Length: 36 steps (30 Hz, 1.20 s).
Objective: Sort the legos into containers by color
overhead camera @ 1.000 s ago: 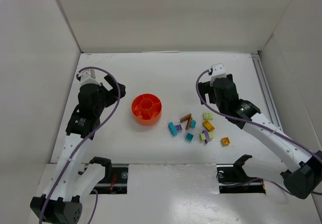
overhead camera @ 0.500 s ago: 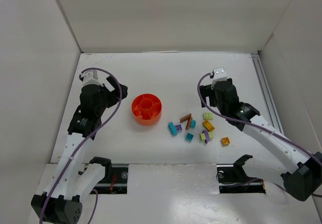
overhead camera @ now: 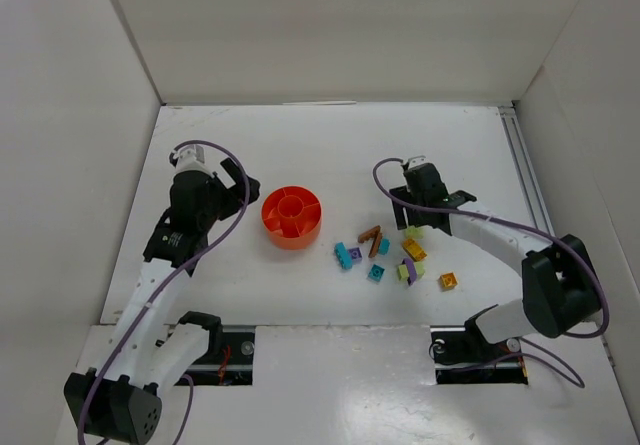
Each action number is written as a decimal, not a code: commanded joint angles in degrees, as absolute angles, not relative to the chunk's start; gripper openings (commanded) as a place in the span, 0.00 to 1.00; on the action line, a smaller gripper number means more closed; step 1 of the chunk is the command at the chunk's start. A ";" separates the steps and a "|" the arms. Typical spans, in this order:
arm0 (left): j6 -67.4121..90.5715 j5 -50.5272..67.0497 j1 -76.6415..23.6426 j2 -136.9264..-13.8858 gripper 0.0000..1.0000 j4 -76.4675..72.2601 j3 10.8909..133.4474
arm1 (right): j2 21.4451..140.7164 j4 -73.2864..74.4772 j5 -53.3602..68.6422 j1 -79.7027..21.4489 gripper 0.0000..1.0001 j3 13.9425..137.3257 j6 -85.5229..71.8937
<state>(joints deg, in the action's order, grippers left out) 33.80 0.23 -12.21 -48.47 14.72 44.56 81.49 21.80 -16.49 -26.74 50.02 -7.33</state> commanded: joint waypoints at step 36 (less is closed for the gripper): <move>34.80 0.26 -12.92 -49.92 1.00 12.57 44.12 | 86.58 21.71 -17.22 -27.15 0.42 48.08 -22.16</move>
<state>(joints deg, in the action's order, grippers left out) 34.59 0.36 -12.69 -50.35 14.37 43.81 89.23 19.75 -13.65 -25.74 47.83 -21.41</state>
